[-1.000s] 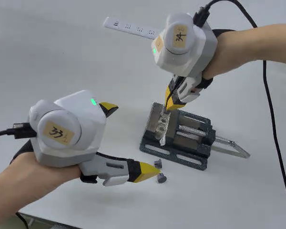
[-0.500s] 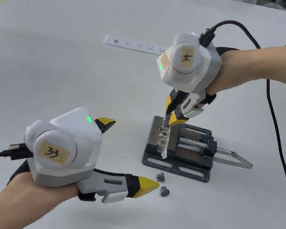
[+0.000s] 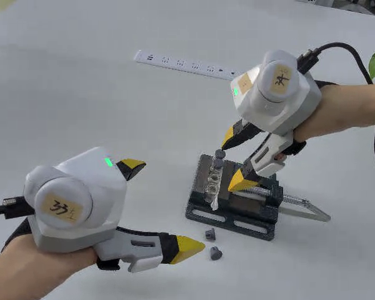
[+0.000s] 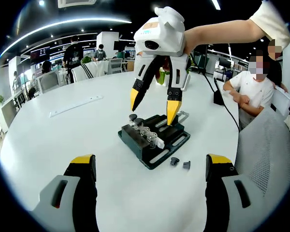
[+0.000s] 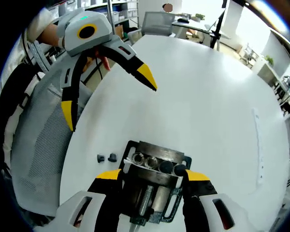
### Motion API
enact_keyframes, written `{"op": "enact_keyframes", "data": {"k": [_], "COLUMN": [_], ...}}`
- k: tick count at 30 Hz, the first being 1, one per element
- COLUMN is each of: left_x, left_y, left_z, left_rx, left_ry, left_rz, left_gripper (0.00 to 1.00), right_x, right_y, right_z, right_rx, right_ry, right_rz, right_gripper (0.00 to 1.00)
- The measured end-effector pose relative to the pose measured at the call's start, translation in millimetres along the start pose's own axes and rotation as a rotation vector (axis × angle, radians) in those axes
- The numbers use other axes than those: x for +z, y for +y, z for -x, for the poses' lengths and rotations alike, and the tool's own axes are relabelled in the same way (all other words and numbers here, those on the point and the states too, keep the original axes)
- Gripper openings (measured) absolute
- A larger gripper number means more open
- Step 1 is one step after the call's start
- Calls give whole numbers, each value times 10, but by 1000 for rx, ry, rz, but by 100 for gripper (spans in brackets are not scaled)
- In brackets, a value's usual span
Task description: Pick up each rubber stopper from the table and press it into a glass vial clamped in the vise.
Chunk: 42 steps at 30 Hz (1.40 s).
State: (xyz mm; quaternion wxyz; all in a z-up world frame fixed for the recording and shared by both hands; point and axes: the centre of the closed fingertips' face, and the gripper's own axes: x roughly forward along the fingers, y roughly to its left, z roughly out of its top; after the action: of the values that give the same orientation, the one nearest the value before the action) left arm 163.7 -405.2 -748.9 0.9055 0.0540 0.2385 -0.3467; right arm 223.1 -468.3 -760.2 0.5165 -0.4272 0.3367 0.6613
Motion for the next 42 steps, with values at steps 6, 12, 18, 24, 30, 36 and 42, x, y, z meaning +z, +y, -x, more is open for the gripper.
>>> {"op": "enact_keyframes", "data": {"k": [6,12,18,24,30,36,42], "left_x": [14,20,18,-10,-21,-51,-93], "left_y": [-16,-37,-79,-118,-157,-184,-205], "left_z": [13,39,72,117,163,208,244], "left_rx": [1,-2,-4,-5,-2,2,5], "left_ry": [-2,-2,3,13,15,18,25], "left_rz": [-2,-10,-18,-24,-25,-23,-17], "left_gripper": [93,94,94,93,93,93,93], "right_x": [-20,-82,-26,-29,-123,-159,-151], "right_y": [157,315,542,863,998,1014,1078], "right_z": [-9,-10,-16,-196,-411,-533,-605], "right_rx": [-8,-11,-16,9,39,62,99], "right_ry": [-50,-77,-144,-191,-185,-174,-156], "right_rz": [-34,-62,-86,-112,-138,-143,-122], "right_gripper": [59,59,59,52,41,33,23]}}
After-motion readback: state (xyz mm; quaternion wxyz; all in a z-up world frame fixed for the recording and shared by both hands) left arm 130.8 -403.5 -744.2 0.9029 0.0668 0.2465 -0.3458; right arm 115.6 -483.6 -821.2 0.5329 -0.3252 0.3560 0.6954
